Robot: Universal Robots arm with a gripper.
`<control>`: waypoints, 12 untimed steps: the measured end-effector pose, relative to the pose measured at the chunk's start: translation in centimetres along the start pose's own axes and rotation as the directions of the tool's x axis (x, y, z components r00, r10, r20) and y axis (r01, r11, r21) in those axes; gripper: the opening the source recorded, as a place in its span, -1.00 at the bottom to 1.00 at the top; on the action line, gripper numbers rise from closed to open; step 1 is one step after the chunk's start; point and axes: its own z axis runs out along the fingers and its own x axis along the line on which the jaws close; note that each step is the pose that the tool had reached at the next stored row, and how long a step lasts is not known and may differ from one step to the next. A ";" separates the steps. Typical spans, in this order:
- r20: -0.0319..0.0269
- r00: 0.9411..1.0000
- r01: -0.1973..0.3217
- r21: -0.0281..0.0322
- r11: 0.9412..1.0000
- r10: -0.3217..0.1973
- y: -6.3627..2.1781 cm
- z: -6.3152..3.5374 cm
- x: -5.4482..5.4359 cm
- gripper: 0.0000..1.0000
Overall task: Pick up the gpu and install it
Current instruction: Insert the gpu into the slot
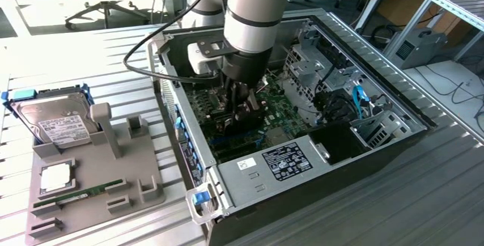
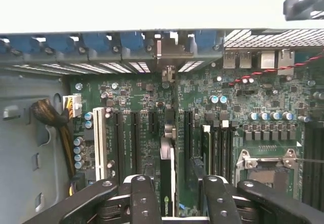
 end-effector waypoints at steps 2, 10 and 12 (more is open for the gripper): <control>0.001 1.000 0.000 0.000 1.000 0.000 0.01 -0.42 0.0 -0.19; 0.001 1.000 0.004 0.000 1.000 -0.004 0.01 -2.42 0.0 -0.19; 0.001 1.000 0.005 0.000 1.000 -0.005 0.00 -2.85 0.0 -0.19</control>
